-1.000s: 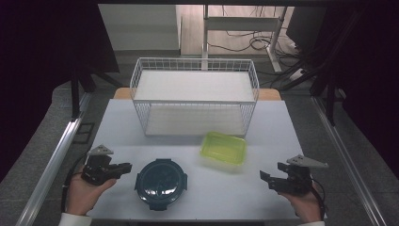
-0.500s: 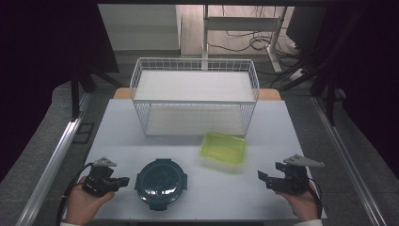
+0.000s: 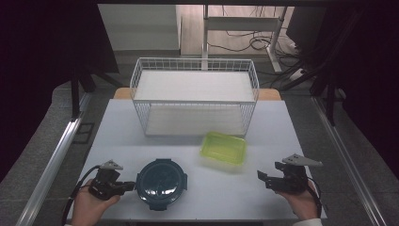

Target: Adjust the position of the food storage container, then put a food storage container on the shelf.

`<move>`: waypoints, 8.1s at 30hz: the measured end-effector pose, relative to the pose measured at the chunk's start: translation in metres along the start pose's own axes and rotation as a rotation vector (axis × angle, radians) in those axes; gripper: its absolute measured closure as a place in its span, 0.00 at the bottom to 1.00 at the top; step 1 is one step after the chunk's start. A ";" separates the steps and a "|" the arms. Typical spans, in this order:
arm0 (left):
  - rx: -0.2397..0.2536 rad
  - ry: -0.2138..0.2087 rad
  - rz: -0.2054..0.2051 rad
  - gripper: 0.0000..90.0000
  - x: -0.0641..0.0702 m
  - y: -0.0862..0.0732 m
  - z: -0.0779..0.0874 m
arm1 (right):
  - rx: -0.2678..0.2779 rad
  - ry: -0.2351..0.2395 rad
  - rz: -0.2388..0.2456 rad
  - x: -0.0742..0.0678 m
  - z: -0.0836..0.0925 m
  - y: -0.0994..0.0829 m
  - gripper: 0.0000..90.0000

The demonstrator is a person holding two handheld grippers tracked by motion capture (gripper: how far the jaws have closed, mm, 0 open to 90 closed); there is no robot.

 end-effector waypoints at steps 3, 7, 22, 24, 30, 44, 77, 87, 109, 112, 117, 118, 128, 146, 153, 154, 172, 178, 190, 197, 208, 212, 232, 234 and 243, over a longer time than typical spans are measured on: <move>0.009 0.001 0.005 1.00 0.000 0.002 0.001 | 0.000 -0.003 0.000 0.001 0.000 0.000 0.21; 0.025 -0.006 0.020 1.00 0.001 0.005 0.002 | -0.003 -0.004 0.000 0.000 0.000 0.000 0.21; 0.025 0.019 0.035 1.00 0.005 0.010 0.000 | -0.009 -0.005 0.005 -0.002 -0.004 0.001 0.21; 0.021 0.019 0.036 1.00 0.008 0.011 -0.001 | -0.009 -0.004 0.006 -0.003 -0.005 0.002 0.21; 0.021 -0.003 0.035 1.00 0.014 0.013 -0.003 | -0.009 -0.005 -0.001 -0.002 -0.005 0.002 0.21; 0.009 -0.032 -0.025 1.00 0.047 0.034 -0.017 | -0.011 -0.005 0.001 -0.003 -0.006 0.004 0.21; 0.165 -0.158 -0.014 0.96 0.037 0.054 -0.013 | 0.075 0.167 -0.098 -0.028 0.008 0.021 0.22; 0.244 -0.103 0.025 0.40 0.037 0.056 0.010 | 0.074 0.182 -0.043 -0.052 0.011 0.017 0.21; 0.253 -0.159 0.031 0.19 0.042 0.056 0.011 | 0.042 0.218 0.002 -0.075 0.002 0.026 0.15; 0.269 -0.171 0.034 0.19 0.042 0.055 0.013 | 0.036 0.268 -0.031 -0.084 0.001 0.029 0.14; 0.284 -0.237 0.065 0.17 0.045 0.056 0.015 | -0.004 0.331 -0.047 -0.103 -0.007 0.026 0.12; 0.286 -0.250 0.066 0.16 0.047 0.057 0.016 | -0.015 0.333 -0.040 -0.106 -0.009 0.025 0.12; 0.223 -0.338 0.076 0.13 0.065 0.058 -0.003 | -0.091 0.401 -0.050 -0.132 -0.022 0.016 0.10; 0.131 -0.424 0.078 0.12 0.084 0.066 -0.036 | -0.189 0.483 -0.109 -0.153 -0.057 0.010 0.09; 0.108 -0.446 0.088 0.12 0.086 0.069 -0.046 | -0.221 0.497 -0.138 -0.156 -0.068 0.008 0.09; 0.103 -0.448 0.086 0.12 0.087 0.069 -0.047 | -0.223 0.499 -0.141 -0.157 -0.069 0.008 0.09; 0.066 -0.497 0.137 0.20 0.095 0.065 -0.055 | -0.262 0.580 -0.225 -0.165 -0.079 0.003 0.20; 0.068 -0.479 0.168 0.24 0.095 0.065 -0.056 | -0.270 0.619 -0.270 -0.166 -0.077 0.004 0.28; 0.054 -0.512 0.191 0.23 0.095 0.063 -0.057 | -0.264 0.619 -0.292 -0.163 -0.075 0.005 0.33; 0.075 -0.499 0.204 0.27 0.095 0.062 -0.054 | -0.262 0.615 -0.307 -0.162 -0.073 0.006 0.36; 0.115 -0.466 0.195 0.34 0.099 0.058 -0.045 | -0.241 0.613 -0.356 -0.161 -0.066 0.006 0.42; 0.121 -0.454 0.191 0.34 0.101 0.057 -0.043 | -0.229 0.607 -0.378 -0.161 -0.064 0.007 0.43; 0.154 -0.436 0.146 0.39 0.105 0.061 -0.034 | -0.168 0.572 -0.370 -0.157 -0.053 0.013 0.46; 0.164 -0.429 0.144 0.39 0.103 0.062 -0.031 | -0.155 0.572 -0.372 -0.159 -0.052 0.015 0.46; 0.172 -0.422 0.122 0.40 0.104 0.065 -0.026 | -0.136 0.568 -0.340 -0.160 -0.048 0.020 0.46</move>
Point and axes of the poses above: each handheld gripper's, and its own axes: z roughly backward along the jaws, y roughly out of its top, x roughly to its right, the point moved 10 cm from there along -z, roughly forward along the jaws, and after that the axes turned 11 degrees about -x, right-handed, at the moved point
